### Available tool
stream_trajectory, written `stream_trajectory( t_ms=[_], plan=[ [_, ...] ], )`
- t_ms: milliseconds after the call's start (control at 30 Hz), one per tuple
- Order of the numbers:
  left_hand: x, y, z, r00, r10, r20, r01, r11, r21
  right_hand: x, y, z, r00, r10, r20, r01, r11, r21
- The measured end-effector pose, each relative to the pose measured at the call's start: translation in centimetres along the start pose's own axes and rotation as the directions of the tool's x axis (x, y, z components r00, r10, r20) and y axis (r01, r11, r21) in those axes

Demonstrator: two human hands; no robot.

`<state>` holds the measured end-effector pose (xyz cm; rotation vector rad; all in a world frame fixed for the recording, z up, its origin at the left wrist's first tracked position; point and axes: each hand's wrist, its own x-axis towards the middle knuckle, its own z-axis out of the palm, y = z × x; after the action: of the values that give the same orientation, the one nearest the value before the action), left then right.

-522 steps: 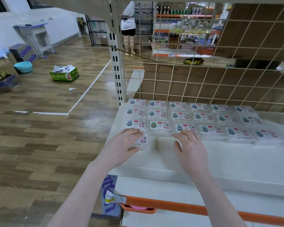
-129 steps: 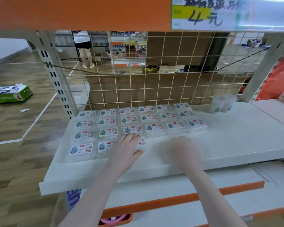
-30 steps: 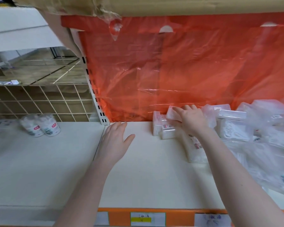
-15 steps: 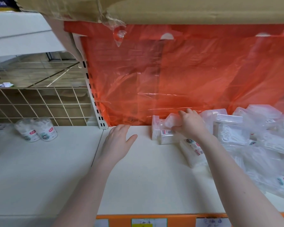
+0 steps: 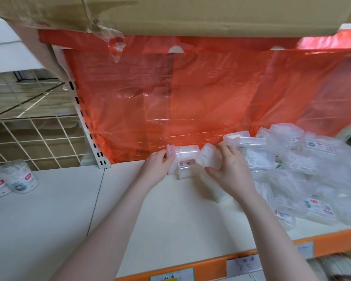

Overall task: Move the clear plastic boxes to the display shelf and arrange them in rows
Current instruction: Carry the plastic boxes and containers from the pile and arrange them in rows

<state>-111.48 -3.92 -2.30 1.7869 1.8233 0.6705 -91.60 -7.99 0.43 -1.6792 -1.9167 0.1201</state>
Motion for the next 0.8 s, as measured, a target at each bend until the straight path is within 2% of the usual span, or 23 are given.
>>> stream_trajectory(
  t_ms=[233,467,633,800],
  plan=[
    [2.1,0.9,1.8,0.993,-0.114,0.034,0.118,0.977,-0.177,-2.1,0.9,-1.1,0.995,0.091,-0.041,-0.091,0.996,-0.005],
    [0.3,0.7,3.1,0.999,-0.031,0.026,0.036,0.963,-0.265,-2.9,2.0,-1.0,0.99,0.142,-0.019,-0.142,0.99,-0.001],
    [-0.8,0.0,3.2,0.993,-0.006,0.118,0.043,0.949,-0.311,-2.8,2.0,-0.8,0.989,0.143,-0.024,-0.143,0.99,0.004],
    [-1.0,0.7,1.7,0.962,-0.047,0.27,0.138,0.933,-0.331,-2.6,1.9,-0.8,0.991,0.132,-0.026,-0.131,0.991,0.02]
  ],
)
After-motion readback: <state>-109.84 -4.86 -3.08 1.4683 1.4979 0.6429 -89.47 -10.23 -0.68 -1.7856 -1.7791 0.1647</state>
